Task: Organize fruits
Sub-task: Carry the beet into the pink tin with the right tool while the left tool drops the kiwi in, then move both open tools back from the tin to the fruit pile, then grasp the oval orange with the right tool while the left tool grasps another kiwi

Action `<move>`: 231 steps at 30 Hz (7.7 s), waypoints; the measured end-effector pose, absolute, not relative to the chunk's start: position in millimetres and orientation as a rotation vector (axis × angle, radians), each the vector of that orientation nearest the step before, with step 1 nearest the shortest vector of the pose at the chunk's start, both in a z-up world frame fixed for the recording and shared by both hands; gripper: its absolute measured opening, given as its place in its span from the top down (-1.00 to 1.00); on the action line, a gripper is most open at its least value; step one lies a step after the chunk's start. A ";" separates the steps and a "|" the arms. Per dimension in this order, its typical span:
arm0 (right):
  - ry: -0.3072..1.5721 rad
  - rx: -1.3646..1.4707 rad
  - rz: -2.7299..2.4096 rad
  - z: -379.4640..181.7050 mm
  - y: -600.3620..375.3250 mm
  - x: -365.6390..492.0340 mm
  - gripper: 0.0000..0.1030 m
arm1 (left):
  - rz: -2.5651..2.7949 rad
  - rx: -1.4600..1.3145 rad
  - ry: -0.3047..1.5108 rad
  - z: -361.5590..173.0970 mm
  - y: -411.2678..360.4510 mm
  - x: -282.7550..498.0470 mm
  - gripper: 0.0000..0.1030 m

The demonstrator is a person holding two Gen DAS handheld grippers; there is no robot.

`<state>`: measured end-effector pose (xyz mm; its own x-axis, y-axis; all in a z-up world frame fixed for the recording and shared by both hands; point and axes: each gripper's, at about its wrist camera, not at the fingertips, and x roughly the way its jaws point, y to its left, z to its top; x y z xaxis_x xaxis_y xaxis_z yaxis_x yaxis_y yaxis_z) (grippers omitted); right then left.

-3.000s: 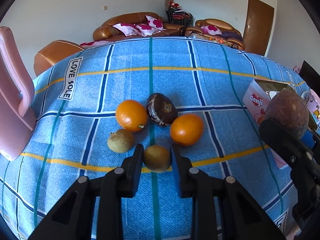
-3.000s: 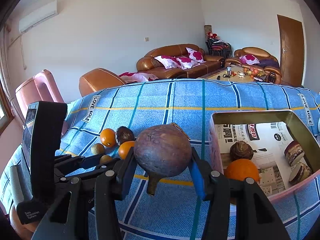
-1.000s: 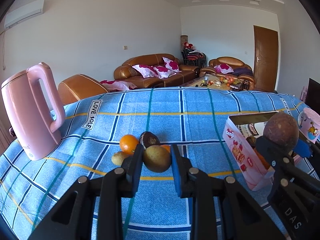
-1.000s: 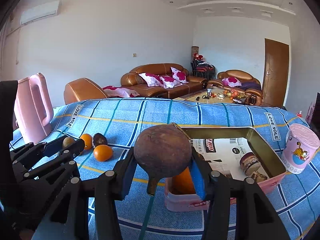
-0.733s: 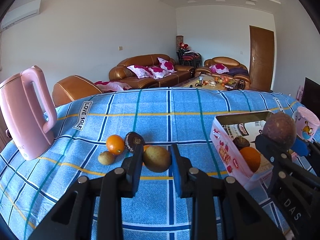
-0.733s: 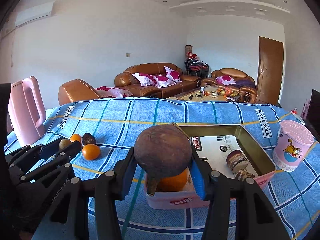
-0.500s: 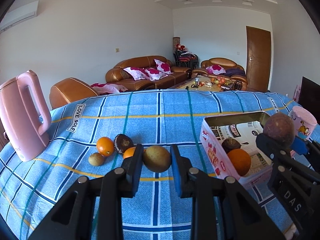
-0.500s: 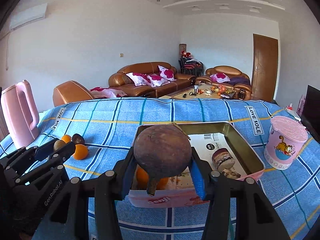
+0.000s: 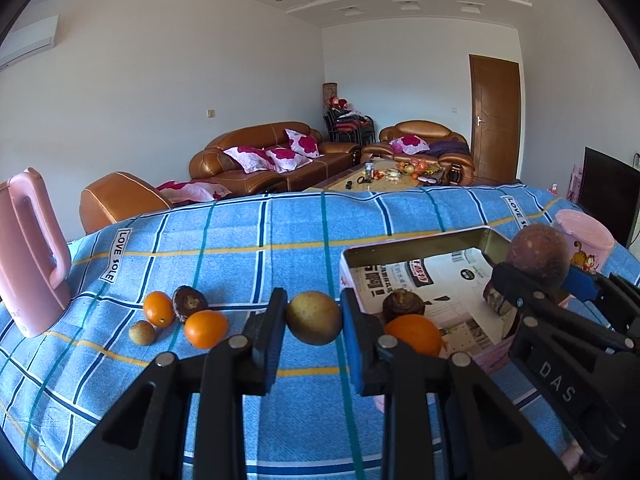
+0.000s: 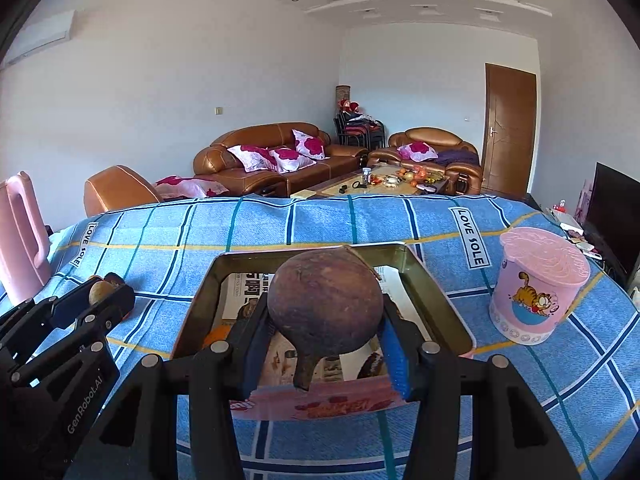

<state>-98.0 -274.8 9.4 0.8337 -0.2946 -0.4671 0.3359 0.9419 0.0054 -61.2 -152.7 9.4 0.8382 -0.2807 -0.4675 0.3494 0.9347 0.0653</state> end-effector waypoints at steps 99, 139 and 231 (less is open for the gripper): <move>0.276 0.082 -0.459 22.4 -316.8 -123.9 -0.79 | -0.223 0.044 0.486 7.4 -137.1 -44.2 -1.00; 0.373 0.177 -0.343 14.7 -214.8 -90.0 -0.79 | -0.114 0.079 0.530 2.0 -46.3 -25.0 -1.00; 0.406 0.001 -0.096 13.3 -118.2 -42.0 0.14 | -0.032 0.045 0.526 6.8 22.1 10.4 0.39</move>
